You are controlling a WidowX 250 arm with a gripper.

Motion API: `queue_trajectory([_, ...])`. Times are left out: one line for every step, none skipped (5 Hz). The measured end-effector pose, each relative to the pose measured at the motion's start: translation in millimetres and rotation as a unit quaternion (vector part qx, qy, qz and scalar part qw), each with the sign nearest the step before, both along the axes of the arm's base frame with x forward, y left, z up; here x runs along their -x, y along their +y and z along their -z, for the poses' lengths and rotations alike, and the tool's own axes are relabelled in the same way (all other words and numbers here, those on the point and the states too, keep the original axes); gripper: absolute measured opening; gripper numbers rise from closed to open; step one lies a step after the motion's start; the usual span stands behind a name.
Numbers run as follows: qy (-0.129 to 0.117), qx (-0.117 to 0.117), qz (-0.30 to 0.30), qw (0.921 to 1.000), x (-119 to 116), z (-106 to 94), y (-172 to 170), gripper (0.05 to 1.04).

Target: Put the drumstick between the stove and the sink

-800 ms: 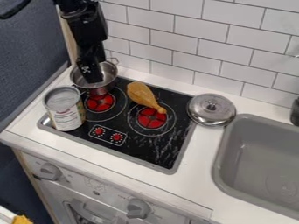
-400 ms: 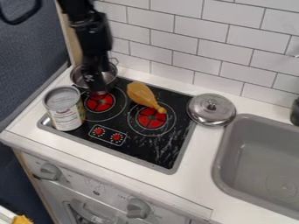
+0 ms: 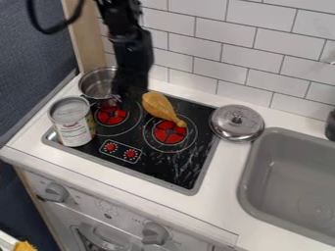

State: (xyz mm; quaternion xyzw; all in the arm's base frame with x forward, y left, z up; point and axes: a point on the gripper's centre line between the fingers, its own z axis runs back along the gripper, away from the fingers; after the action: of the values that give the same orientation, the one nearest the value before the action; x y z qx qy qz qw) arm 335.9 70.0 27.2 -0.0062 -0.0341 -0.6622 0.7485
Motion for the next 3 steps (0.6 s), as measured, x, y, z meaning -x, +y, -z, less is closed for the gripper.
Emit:
queue_trajectory([0.017, -0.009, 0.111, 0.9936, -15.6, 12.9, -11.5, 1.001])
queue_trajectory([0.009, -0.022, 0.183, 0.9829, -30.5, 21.4, -20.3, 1.001])
queue_trajectory([0.021, -0.019, 0.231, 0.9726, -37.1, 37.2, -25.9, 1.001])
